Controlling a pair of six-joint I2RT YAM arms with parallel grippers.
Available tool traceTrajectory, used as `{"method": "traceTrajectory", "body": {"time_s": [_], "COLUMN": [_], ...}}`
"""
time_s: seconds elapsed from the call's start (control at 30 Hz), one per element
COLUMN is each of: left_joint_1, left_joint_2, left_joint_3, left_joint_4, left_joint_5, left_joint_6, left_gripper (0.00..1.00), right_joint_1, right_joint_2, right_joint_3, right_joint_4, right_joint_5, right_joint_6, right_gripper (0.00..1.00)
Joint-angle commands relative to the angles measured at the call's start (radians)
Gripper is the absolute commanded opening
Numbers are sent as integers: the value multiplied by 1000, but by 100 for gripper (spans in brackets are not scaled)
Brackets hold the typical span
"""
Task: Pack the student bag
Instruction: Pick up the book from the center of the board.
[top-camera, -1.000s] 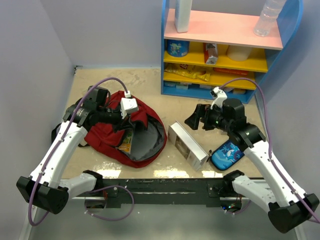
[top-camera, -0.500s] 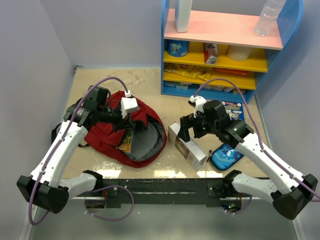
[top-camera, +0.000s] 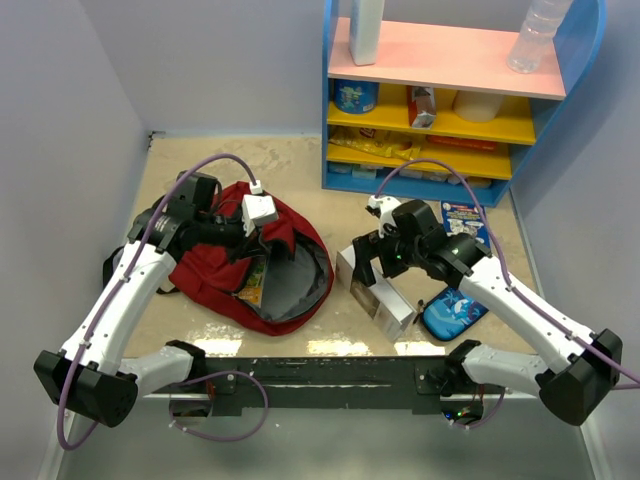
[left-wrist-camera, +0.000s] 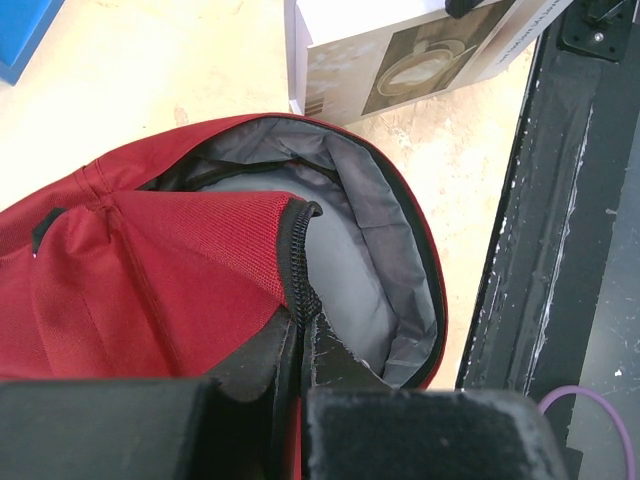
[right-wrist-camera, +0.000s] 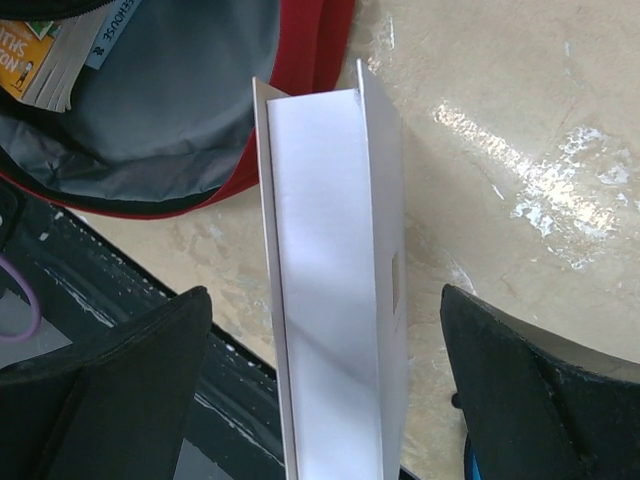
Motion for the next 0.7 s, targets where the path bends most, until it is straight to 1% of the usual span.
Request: {"method": "traceTrajectory", "body": {"time_s": [0.0, 0.2, 0.43, 0.47, 0.67], "left_joint_1": [-6, -6, -5, -6, -6], "left_joint_2": [-6, -15, -23, -21, -34], "left_joint_3": [-2, -16, -13, -10, -1], "left_joint_4": [59, 73, 70, 70, 59], "left_joint_5": [34, 40, 39, 39, 43], "left_joint_6": [-11, -19, -14, -15, -11], "left_gripper": [0, 0, 0, 0, 0], "right_joint_1": [21, 63, 114, 126, 172], "right_joint_2": [8, 57, 160, 183, 266], "right_joint_3": [12, 12, 61, 69, 113], "right_joint_4": [20, 10, -62, -78, -136], "right_joint_5": [-43, -30, 121, 172, 283], "right_joint_6": [-1, 6, 17, 23, 28], "right_gripper": [99, 99, 99, 99, 99]}}
